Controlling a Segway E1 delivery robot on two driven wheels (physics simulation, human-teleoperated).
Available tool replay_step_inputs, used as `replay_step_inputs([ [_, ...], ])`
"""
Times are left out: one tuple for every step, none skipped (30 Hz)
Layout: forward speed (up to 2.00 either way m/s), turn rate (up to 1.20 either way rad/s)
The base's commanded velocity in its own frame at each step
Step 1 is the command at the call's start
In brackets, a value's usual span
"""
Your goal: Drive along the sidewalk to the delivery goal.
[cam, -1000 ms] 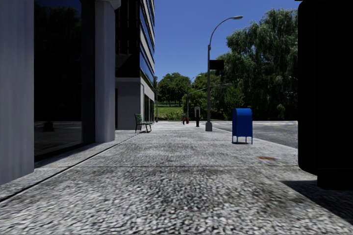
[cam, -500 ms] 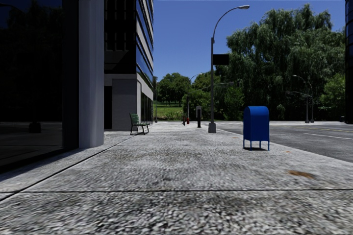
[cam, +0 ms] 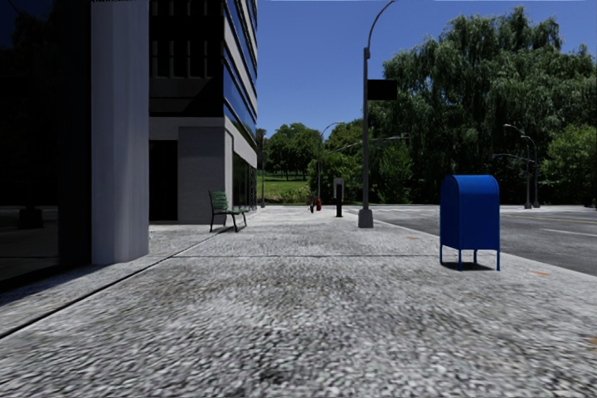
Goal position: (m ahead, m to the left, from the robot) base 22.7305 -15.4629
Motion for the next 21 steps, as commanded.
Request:
replay_step_inputs([
  [1.97, 0.0],
  [1.97, 0.0],
  [1.97, 0.0],
  [1.97, 0.0],
  [1.97, 0.0],
  [1.97, 0.0],
  [1.97, 0.0],
  [1.97, 0.0],
  [1.97, 0.0],
  [1.97, 0.0],
  [1.97, 0.0],
  [1.97, 0.0],
  [1.97, 0.0],
  [1.97, 0.0],
  [1.97, 0.0],
  [1.97, 0.0],
  [1.97, 0.0],
  [1.97, 0.0],
  [1.97, 0.0],
  [1.97, 0.0],
  [1.97, 0.0],
])
